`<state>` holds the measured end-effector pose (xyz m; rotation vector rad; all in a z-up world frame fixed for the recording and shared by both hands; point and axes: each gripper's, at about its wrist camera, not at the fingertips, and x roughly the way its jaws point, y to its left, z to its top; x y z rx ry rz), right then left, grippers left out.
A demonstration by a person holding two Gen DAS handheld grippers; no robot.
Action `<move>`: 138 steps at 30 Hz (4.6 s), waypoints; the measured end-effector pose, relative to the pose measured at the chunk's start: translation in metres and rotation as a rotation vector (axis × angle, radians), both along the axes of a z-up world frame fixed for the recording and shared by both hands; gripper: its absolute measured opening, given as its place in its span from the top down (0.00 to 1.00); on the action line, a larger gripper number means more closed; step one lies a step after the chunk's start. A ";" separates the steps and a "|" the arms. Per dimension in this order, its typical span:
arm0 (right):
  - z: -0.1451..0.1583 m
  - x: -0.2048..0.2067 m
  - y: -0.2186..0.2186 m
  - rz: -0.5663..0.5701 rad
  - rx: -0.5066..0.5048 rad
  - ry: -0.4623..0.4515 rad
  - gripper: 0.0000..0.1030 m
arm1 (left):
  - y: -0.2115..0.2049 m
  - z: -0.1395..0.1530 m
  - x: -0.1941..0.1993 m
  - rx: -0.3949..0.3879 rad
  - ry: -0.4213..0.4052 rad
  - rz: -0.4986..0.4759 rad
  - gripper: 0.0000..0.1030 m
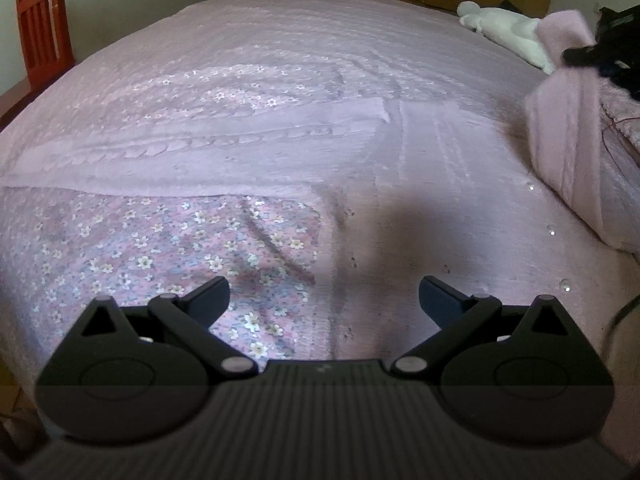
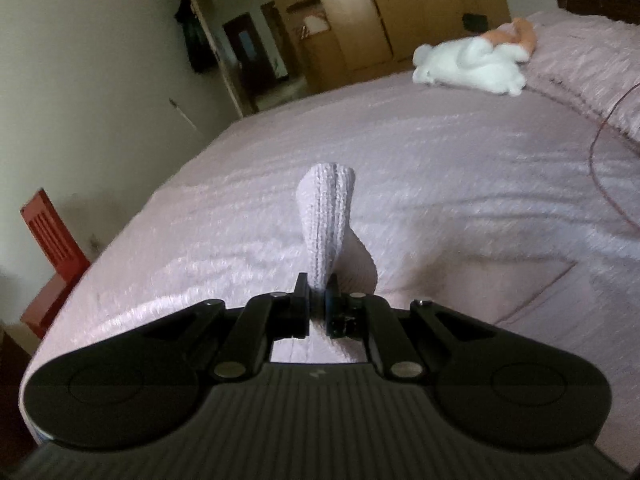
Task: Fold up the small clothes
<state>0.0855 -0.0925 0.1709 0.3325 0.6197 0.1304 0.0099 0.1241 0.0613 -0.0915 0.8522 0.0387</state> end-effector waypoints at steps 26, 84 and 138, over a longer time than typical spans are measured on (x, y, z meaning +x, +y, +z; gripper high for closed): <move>-0.084 -0.003 0.034 0.369 0.041 0.108 0.30 | 0.003 0.002 0.027 0.013 -0.014 -0.021 0.00; -0.170 0.021 -0.211 -0.367 -0.179 0.054 0.90 | -0.035 -0.037 0.134 -0.054 -0.186 -0.051 0.93; -0.084 -0.116 -0.131 -0.046 0.029 0.009 0.19 | 0.008 0.029 0.007 0.026 -0.071 0.140 0.54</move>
